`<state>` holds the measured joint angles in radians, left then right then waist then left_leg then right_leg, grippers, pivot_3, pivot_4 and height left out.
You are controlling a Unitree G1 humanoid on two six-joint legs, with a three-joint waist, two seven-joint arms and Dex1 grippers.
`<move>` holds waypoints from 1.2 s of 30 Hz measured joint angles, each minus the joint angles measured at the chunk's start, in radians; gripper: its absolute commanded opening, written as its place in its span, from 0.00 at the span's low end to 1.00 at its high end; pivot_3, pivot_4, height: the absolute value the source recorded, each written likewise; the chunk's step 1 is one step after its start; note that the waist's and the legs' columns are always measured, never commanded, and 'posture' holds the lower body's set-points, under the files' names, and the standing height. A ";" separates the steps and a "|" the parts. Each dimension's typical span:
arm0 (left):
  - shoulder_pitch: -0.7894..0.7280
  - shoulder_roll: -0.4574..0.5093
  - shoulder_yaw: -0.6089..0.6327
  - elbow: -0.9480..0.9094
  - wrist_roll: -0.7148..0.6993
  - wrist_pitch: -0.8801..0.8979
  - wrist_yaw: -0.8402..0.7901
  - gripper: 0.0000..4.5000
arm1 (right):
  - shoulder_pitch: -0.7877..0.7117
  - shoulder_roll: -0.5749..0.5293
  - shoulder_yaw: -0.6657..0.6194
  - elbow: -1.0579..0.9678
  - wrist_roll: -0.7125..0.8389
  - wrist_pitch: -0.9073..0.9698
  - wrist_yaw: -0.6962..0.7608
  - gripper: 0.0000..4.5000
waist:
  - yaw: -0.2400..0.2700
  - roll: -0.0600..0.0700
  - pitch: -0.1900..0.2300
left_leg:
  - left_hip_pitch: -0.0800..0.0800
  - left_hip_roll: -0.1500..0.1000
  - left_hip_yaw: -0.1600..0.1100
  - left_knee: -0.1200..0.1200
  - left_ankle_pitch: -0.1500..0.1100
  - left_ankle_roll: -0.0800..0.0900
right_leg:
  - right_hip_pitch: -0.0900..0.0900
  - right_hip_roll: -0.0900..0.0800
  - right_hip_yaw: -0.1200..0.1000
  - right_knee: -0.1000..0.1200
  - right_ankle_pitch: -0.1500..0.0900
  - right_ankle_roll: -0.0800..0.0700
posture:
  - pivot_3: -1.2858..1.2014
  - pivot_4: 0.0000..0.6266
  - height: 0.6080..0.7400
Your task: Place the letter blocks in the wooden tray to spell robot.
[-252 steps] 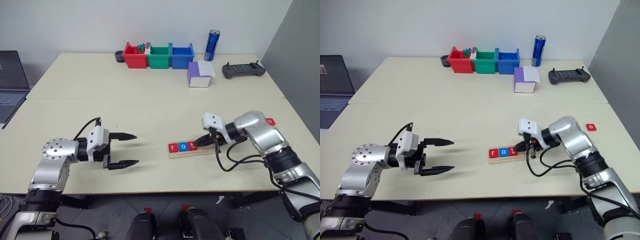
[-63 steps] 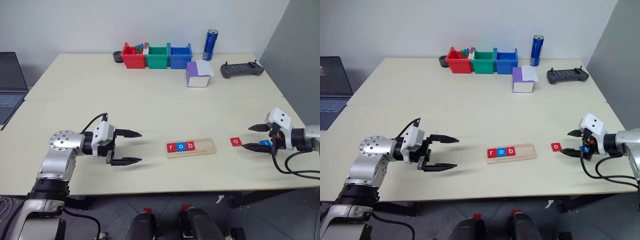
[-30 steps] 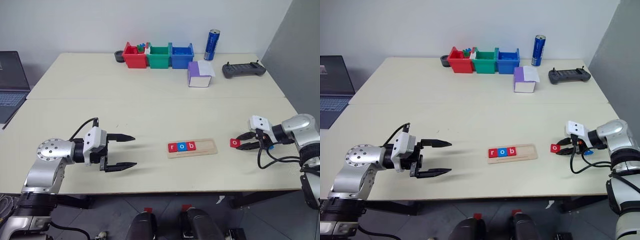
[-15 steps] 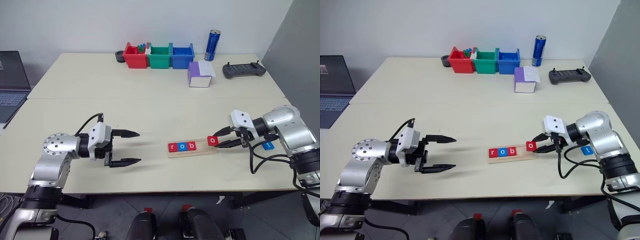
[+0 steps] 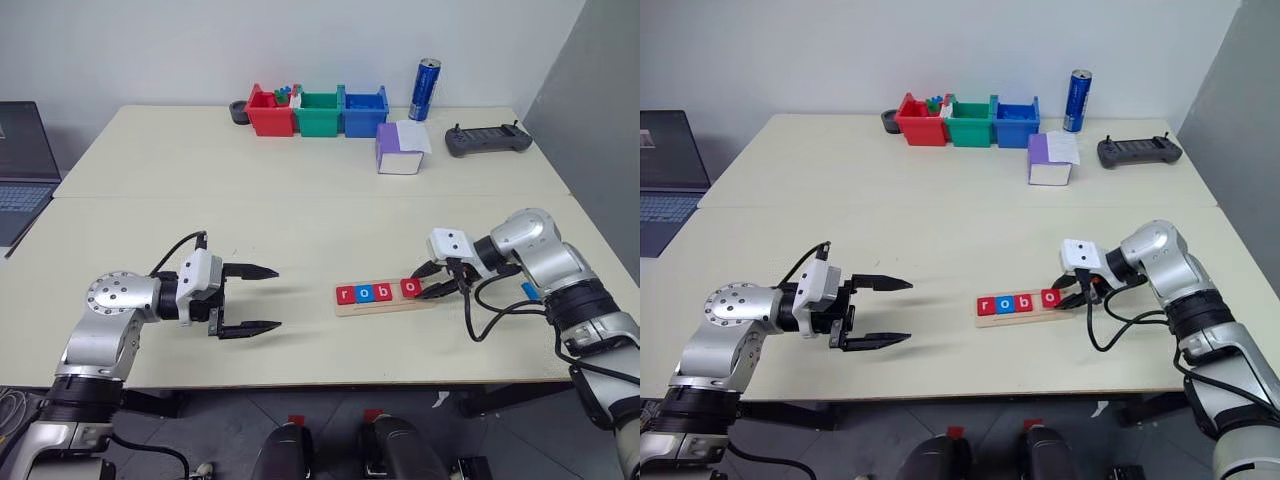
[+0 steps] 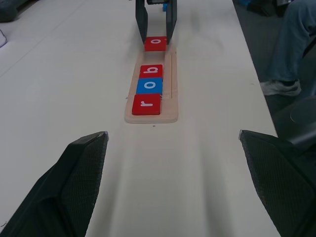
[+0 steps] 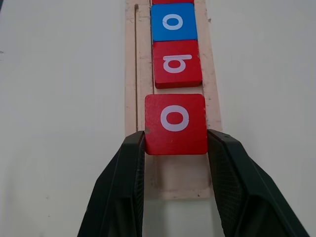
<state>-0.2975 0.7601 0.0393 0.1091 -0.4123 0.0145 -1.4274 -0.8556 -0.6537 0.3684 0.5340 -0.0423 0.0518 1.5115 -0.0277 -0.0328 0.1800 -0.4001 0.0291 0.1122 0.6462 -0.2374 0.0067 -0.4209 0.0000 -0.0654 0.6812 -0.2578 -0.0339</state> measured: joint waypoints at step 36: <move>0.055 0.019 0.009 -0.030 -0.002 -0.001 0.023 1.00 | -0.064 0.077 0.034 0.120 -0.093 -0.048 -0.019 0.69 | 0.000 0.000 0.000 | 0.000 0.000 0.000 0.000 0.000 0.000 | 0.000 0.000 0.000 0.000 0.000 0.000 | 0.52 0.24 1.00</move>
<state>-0.2420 0.7793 0.0482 0.0790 -0.4142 0.0135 -1.4047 -0.9200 -0.5768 0.4023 0.6537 -0.1352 0.0039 1.4929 -0.0277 -0.0329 0.1800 -0.4001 0.0289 0.1122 0.6464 -0.2374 0.0067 -0.4207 -0.0003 -0.0654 0.6813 -0.2576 -0.0343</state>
